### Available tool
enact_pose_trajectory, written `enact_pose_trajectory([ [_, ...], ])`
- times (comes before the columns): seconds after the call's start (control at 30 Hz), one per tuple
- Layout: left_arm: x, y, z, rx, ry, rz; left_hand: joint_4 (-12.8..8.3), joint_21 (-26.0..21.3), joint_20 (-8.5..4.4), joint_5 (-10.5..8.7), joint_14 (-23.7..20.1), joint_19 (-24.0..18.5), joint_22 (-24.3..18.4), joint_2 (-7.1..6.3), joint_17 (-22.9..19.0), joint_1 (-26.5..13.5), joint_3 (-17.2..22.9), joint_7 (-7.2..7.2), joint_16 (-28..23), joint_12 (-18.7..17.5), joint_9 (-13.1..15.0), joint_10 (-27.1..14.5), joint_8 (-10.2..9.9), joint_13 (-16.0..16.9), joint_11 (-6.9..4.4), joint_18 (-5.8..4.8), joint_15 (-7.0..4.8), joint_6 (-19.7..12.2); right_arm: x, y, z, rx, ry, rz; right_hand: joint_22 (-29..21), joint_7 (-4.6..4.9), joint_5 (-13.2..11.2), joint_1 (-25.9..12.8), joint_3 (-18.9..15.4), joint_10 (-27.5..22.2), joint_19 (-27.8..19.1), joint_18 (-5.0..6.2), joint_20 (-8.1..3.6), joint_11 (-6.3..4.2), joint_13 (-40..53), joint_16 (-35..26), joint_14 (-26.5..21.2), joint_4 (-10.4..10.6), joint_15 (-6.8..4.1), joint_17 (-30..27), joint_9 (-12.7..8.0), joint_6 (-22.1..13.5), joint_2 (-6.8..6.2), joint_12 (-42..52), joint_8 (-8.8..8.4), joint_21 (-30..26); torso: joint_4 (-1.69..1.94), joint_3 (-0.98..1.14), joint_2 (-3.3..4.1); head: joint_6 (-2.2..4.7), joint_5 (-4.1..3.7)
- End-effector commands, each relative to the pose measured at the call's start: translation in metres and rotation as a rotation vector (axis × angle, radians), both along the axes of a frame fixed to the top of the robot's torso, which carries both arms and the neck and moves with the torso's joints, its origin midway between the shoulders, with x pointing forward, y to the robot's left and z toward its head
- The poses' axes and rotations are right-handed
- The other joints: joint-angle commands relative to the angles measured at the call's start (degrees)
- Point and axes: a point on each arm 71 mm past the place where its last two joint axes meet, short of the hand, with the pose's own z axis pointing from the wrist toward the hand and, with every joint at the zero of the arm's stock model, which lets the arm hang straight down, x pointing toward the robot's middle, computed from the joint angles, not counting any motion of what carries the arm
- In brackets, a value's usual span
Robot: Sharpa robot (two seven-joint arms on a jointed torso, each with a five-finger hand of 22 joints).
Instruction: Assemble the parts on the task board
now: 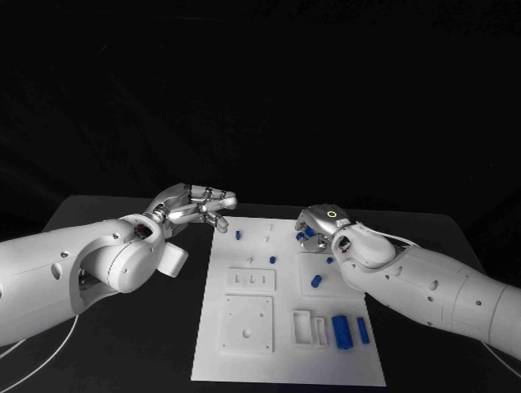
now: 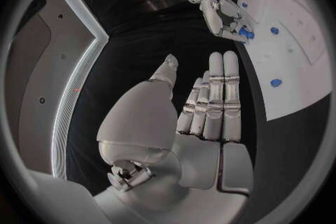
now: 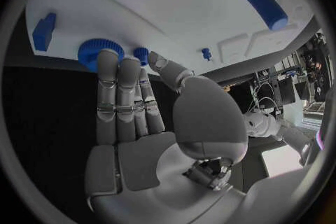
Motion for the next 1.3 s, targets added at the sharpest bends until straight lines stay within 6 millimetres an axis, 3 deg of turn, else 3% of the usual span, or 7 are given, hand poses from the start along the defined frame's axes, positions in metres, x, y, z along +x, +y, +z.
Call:
enact_pose_trajectory([
  [0.03, 0.000, -0.003, 0.001, -0.003, -0.004, -0.022, 0.21, 0.34, 0.00, -0.16, -0.33, -0.23, 0.00, -0.52, -0.05, -0.15, 0.06, 0.10, 0.21, 0.18, -0.06, -0.37, -0.20, 0.02, -0.06, 0.78, 0.23, -0.27, 0.000, 0.002, -0.002, -0.016, 0.025, 0.009, 0.41, -0.05, -0.34, -0.10, 0.21, 0.80, 0.20, -0.73, -0.18, -0.09, -0.02, 0.27, 0.00, 0.21, -0.22, 0.11, 0.09, 0.68, 0.84, -0.08, 0.13, 0.16, -0.04, -0.05, 0.15, 0.08, 0.15],
  [0.33, 0.000, -0.003, 0.001, -0.002, -0.003, -0.023, 0.28, 0.38, 0.00, -0.16, -0.32, -0.23, -0.03, -0.44, -0.06, -0.19, 0.04, 0.11, 0.23, 0.18, -0.06, -0.38, -0.20, 0.02, -0.07, 0.78, 0.22, -0.28, 0.000, 0.002, -0.006, -0.032, 0.047, 0.007, 1.95, -0.24, -0.34, 0.10, -0.54, 2.20, 0.31, -1.13, -0.57, -0.53, -0.07, 0.53, -0.06, -0.09, -0.56, 0.20, 0.13, 2.01, 2.28, -0.20, -0.04, 0.27, -0.01, -0.11, 0.34, 0.21, 0.14],
  [0.53, 0.000, -0.003, 0.001, -0.002, -0.002, -0.022, 0.28, 0.38, 0.00, -0.16, -0.32, -0.23, -0.03, -0.44, -0.06, -0.19, 0.04, 0.11, 0.23, 0.18, -0.06, -0.38, -0.20, 0.02, -0.07, 0.78, 0.22, -0.28, 0.001, 0.000, -0.007, -0.038, 0.053, 0.003, 1.95, -0.24, -0.34, 0.10, -0.54, 2.20, 0.31, -1.13, -0.57, -0.53, -0.07, 0.53, -0.06, -0.09, -0.56, 0.20, 0.13, 2.01, 2.28, -0.20, -0.04, 0.27, -0.08, -0.13, 0.48, 0.25, 0.15],
  [0.73, 0.001, -0.003, 0.001, 0.000, -0.001, -0.020, 0.28, 0.38, 0.00, -0.16, -0.32, -0.23, -0.03, -0.44, -0.06, -0.19, 0.04, 0.11, 0.23, 0.18, -0.06, -0.38, -0.20, 0.02, -0.07, 0.78, 0.22, -0.28, 0.000, 0.002, -0.006, -0.033, 0.046, 0.008, 5.03, -0.20, -0.32, -0.10, -0.45, 2.38, 0.70, -1.14, -0.59, -0.55, -0.03, 0.76, -0.12, -0.97, -0.55, 0.11, 0.12, 2.20, 2.95, -0.11, 0.05, -1.19, -0.09, -0.14, 0.54, 0.19, 0.18],
  [0.87, 0.001, -0.003, 0.001, 0.000, -0.001, -0.019, 0.28, 0.38, 0.00, -0.16, -0.32, -0.23, -0.03, -0.44, -0.06, -0.19, 0.04, 0.11, 0.23, 0.18, -0.06, -0.38, -0.20, 0.02, -0.07, 0.78, 0.22, -0.28, -0.001, 0.003, -0.003, -0.010, 0.014, 0.006, 6.92, -0.60, -0.30, 0.99, -0.07, 4.69, 1.35, -1.31, -0.89, -1.28, 0.12, 0.84, -0.13, -1.07, -1.05, 0.16, 0.57, 3.98, 4.28, 0.10, 0.52, 0.71, -0.06, -0.14, 0.56, 0.16, 0.18],
  [1.03, 0.002, -0.002, 0.001, 0.001, 0.001, -0.018, 0.33, 0.44, 0.00, -0.16, -0.32, -0.23, -0.09, -0.35, -0.08, -0.20, 0.02, 0.13, 0.27, 0.17, -0.07, -0.50, -0.22, 0.02, -0.05, 0.79, 0.23, -0.47, -0.003, 0.004, 0.002, 0.016, -0.022, -0.002, 9.99, -1.23, -0.37, 1.62, -1.97, 7.66, 1.89, -2.21, -1.94, -2.29, 0.10, 0.87, -0.21, -1.33, -2.01, 0.31, 1.88, 6.45, 5.73, -0.04, 0.19, 3.35, -0.06, -0.20, 0.55, 0.35, 0.27],
  [1.3, 0.002, -0.001, 0.000, 0.002, 0.001, -0.016, 0.28, 0.46, -0.02, -0.16, -0.36, -0.24, -0.11, -0.27, -0.09, -0.19, -0.02, 0.06, 0.25, 0.19, -0.06, -0.54, -0.21, 0.02, -0.11, 0.78, 0.19, -0.37, -0.006, 0.014, 0.014, 0.047, -0.083, -0.006, 11.81, -1.47, -0.33, 1.94, -2.53, 8.63, 1.82, -2.50, -2.37, -2.62, 0.13, 0.73, -0.13, -1.56, -2.36, 0.34, 3.24, 7.00, 5.79, -0.05, 0.11, 3.32, -0.03, -0.24, 0.63, 0.95, 0.33],
])
